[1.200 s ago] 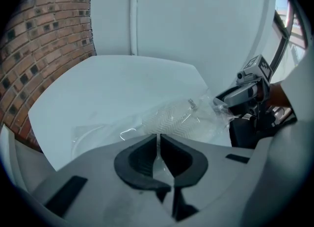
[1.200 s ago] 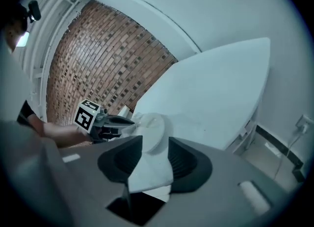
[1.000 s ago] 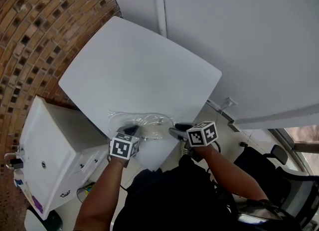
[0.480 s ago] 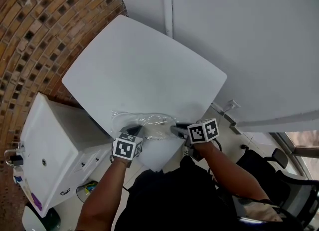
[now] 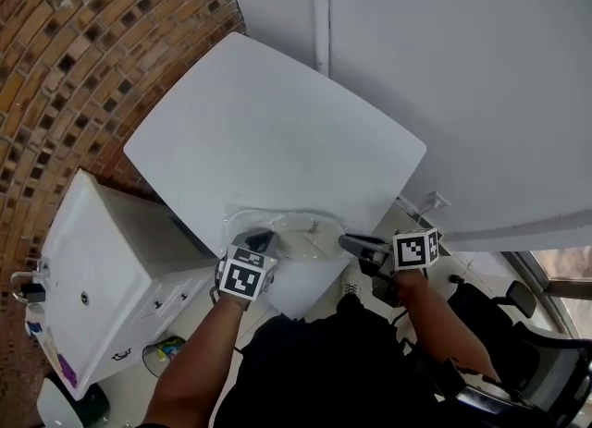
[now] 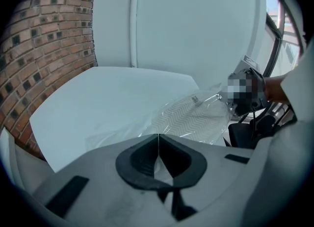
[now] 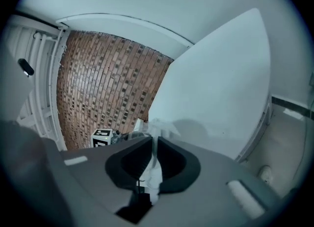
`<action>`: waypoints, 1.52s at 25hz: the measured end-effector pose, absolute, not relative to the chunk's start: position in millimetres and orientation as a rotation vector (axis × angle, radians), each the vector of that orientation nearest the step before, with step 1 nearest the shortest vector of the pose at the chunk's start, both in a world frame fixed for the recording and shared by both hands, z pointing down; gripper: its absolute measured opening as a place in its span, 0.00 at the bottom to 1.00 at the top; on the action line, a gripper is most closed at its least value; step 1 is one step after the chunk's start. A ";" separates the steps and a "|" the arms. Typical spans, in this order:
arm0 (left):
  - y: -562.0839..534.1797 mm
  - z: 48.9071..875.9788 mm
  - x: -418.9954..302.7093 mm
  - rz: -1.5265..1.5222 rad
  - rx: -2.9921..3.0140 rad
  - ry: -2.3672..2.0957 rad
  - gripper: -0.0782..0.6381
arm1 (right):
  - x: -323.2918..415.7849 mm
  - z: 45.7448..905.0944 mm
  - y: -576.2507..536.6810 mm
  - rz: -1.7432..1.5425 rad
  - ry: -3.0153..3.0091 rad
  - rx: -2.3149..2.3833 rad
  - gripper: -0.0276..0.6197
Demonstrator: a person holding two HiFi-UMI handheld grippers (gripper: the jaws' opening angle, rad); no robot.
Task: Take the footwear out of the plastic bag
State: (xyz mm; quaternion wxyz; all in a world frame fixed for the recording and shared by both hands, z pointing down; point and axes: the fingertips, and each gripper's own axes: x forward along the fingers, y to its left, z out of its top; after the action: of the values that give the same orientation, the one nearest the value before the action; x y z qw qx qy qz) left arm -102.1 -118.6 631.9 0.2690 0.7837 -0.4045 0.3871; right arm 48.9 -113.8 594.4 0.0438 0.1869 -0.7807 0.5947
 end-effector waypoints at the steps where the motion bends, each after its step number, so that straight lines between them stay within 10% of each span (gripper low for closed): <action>1: -119.0 631.1 -99.2 1.043 2.120 -1.083 0.13 | 52.1 591.2 -112.4 1.838 -2.391 0.565 0.09; 38: -127.9 614.0 -78.5 1.118 2.182 -1.060 0.15 | 116.0 529.9 -100.5 1.850 -2.557 0.655 0.09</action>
State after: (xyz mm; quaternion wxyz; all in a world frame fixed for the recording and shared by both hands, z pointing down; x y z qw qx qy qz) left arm -78.5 -127.9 614.0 0.2331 0.7944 -0.3859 0.4070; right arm 116.0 -100.5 529.9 -0.0407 0.2029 -0.7926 0.5735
